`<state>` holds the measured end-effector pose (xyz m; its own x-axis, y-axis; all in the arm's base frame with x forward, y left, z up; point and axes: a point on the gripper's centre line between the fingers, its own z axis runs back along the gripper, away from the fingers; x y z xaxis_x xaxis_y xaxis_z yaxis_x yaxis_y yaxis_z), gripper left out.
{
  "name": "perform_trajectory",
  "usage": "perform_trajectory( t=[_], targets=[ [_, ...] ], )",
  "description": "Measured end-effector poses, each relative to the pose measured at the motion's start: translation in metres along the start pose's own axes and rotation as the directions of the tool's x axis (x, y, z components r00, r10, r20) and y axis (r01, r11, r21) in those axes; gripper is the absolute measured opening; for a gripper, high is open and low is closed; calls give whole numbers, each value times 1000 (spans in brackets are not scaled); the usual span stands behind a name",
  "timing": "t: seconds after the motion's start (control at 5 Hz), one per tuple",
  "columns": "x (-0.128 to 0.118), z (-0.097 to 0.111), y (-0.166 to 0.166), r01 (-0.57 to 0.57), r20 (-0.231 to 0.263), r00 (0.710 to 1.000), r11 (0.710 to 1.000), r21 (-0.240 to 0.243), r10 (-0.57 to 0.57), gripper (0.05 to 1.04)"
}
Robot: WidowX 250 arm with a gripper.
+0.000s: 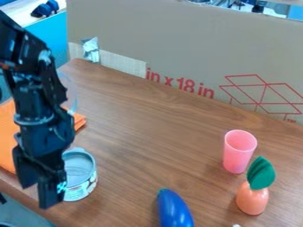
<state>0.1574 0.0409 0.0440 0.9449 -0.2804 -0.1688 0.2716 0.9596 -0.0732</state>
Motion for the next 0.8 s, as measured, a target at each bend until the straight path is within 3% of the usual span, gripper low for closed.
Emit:
perform_trajectory(
  t=[0.4, 0.6, 0.8],
  targets=[
    [0, -16, -3, 11, -65, 998, 1000, 24, -9, 1001],
    [15, -21, 1, 47, -56, 997, 998, 48, -45, 1001],
    [44, -17, 12, 107, -50, 994, 986, 124, -101, 1001]
  ],
)
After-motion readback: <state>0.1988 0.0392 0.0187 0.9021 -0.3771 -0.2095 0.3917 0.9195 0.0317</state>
